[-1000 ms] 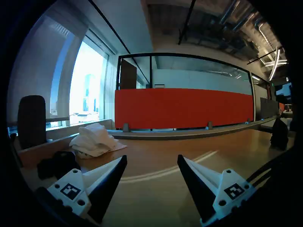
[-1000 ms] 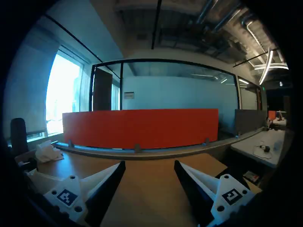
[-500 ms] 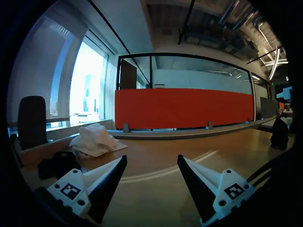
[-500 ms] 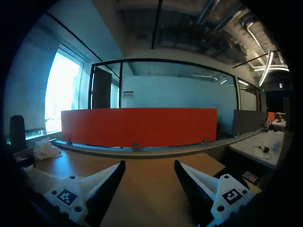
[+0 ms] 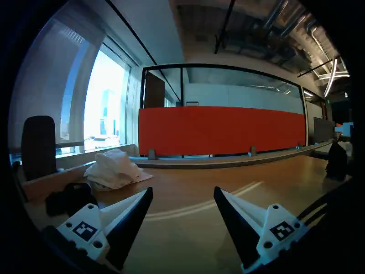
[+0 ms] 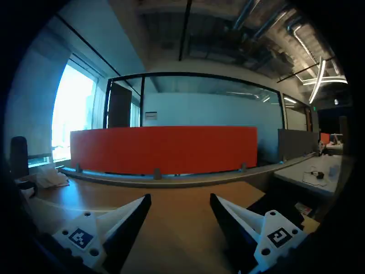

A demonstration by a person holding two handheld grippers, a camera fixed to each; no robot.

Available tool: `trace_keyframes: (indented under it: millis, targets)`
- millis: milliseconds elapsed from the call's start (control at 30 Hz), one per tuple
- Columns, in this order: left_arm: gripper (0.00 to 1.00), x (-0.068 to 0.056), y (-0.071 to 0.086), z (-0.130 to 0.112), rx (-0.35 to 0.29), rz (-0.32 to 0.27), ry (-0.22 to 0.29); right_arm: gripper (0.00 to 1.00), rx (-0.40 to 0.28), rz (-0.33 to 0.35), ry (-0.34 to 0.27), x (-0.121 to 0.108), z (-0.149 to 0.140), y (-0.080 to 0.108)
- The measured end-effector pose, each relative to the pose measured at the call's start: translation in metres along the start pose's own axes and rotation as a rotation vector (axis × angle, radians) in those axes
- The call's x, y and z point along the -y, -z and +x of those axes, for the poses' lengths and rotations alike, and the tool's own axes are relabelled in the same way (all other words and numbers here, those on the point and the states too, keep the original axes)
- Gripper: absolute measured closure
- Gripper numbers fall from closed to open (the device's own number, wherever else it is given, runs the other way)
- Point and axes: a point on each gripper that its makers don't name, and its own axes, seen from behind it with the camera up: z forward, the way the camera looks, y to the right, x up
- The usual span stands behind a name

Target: Fold towel

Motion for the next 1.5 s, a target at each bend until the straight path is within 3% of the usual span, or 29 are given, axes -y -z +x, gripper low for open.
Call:
trace_keyframes:
  millis: [367, 700, 1500]
  targets:
    - [0.01, -0.001, 0.0, 0.0, 0.0, 0.0, 0.0, 0.0, 0.009, 0.024, -0.056, 0.0, -0.045, -0.003]
    - [0.01, -0.001, 0.0, -0.001, -0.001, 0.0, 0.0, 0.0, 0.006, -0.001, -0.086, -0.008, -0.062, -0.007]
    - [0.01, -0.001, 0.0, -0.001, -0.001, 0.0, 0.0, 0.0, -0.004, 0.075, -0.05, 0.015, -0.076, -0.002]
